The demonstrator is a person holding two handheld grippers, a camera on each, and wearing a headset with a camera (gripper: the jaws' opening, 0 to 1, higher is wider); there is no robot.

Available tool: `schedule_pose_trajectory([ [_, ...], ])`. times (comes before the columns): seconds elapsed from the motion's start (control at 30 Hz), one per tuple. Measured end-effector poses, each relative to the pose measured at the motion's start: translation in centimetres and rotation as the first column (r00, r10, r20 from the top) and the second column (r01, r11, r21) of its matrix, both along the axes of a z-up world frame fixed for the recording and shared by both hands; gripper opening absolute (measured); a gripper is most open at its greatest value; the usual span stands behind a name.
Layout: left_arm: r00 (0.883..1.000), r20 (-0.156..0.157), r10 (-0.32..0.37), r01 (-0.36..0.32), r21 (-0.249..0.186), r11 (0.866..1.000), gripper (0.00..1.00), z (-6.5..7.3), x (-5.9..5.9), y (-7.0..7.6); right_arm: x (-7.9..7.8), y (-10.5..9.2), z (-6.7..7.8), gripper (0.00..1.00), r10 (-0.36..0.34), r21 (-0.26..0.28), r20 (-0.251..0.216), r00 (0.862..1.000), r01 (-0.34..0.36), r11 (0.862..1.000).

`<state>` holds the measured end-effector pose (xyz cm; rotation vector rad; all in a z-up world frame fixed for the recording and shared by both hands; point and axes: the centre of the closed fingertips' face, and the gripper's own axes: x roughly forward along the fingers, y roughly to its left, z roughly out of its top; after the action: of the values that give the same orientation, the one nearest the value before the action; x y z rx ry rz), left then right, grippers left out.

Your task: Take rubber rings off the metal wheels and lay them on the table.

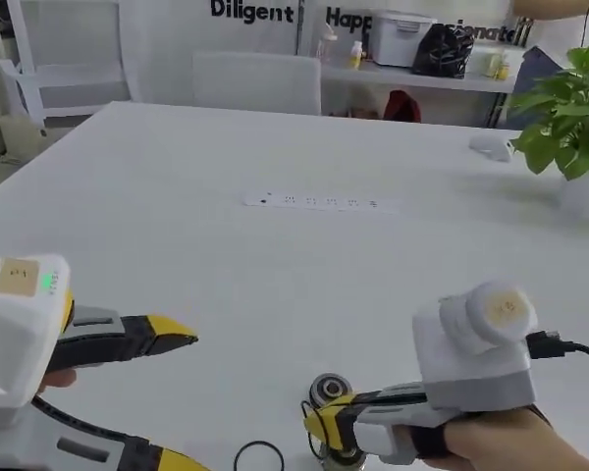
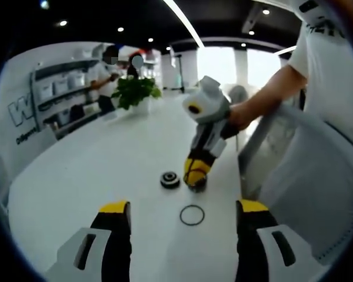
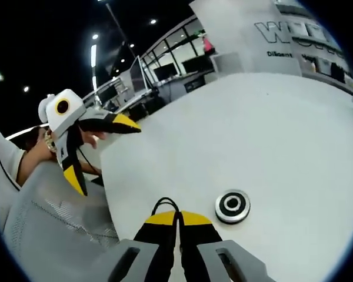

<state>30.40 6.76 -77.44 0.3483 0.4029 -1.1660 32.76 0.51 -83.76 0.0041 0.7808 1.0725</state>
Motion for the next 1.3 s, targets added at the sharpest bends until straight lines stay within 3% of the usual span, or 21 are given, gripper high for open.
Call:
schedule_pose_trajectory([
  [0.47, 1.000, -0.005, -0.014, 0.014, 0.007, 1.000, 0.75, -0.1, -0.3, -0.1, -0.3, 0.1, -1.0, 0.00, 0.045, -0.069, 0.035, 0.998, -0.043, 0.997],
  [1.3, 1.000, -0.008, -0.010, 0.011, 0.013, 1.000, 0.75, -0.3, -0.2, 0.1, 0.0, -0.2, -0.6, 0.00, 0.031, -0.052, 0.030, 0.999, -0.030, 0.998],
])
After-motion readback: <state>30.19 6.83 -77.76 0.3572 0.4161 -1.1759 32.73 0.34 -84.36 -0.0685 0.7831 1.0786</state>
